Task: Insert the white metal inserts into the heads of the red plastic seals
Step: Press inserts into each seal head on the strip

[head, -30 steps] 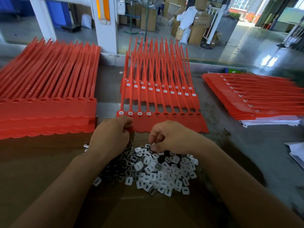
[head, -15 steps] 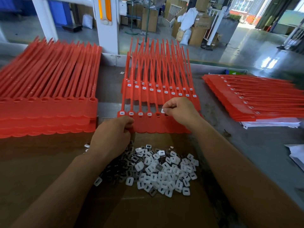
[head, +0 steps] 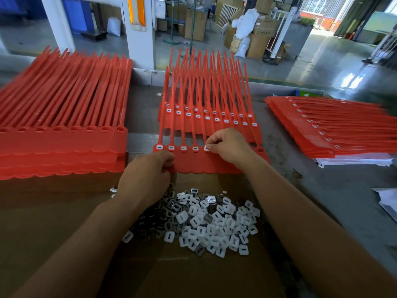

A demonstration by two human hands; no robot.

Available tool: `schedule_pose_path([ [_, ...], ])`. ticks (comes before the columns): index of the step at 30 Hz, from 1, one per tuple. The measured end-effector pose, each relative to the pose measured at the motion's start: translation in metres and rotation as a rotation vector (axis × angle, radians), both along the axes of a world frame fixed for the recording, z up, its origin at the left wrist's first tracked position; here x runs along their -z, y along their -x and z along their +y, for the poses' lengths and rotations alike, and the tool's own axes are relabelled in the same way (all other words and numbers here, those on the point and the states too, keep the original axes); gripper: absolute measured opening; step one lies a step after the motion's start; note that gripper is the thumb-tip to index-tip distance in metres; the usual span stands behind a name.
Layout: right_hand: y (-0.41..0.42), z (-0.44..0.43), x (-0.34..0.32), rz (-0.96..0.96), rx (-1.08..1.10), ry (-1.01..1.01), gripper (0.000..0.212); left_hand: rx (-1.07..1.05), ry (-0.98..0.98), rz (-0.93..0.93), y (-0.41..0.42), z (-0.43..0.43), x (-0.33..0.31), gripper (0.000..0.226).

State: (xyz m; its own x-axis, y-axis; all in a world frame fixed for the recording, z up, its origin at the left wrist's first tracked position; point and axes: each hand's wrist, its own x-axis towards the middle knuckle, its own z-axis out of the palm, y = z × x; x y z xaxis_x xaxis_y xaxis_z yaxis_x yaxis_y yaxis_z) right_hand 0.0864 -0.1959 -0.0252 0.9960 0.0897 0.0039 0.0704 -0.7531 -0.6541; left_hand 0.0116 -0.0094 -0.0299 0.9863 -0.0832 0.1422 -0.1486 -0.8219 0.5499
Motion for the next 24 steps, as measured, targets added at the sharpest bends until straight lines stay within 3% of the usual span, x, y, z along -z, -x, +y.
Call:
schedule_pose_path([
  [13, -0.002, 0.007, 0.000, -0.021, 0.005, 0.128, 0.013, 0.003, -0.001, 0.008, 0.001, 0.000, -0.001, 0.042],
  [17, -0.004, 0.008, -0.004, 0.013, 0.028, 0.130, 0.004, 0.005, 0.003, 0.012, 0.000, 0.000, -0.001, 0.043],
  [22, -0.005, 0.008, -0.008, 0.066, 0.132, -0.014, 0.028, -0.004, 0.014, 0.005, 0.000, 0.000, 0.000, 0.043],
  [24, -0.008, 0.009, -0.011, 0.119, 0.143, -0.013, 0.026, -0.009, 0.014, 0.002, 0.000, 0.000, 0.001, 0.042],
])
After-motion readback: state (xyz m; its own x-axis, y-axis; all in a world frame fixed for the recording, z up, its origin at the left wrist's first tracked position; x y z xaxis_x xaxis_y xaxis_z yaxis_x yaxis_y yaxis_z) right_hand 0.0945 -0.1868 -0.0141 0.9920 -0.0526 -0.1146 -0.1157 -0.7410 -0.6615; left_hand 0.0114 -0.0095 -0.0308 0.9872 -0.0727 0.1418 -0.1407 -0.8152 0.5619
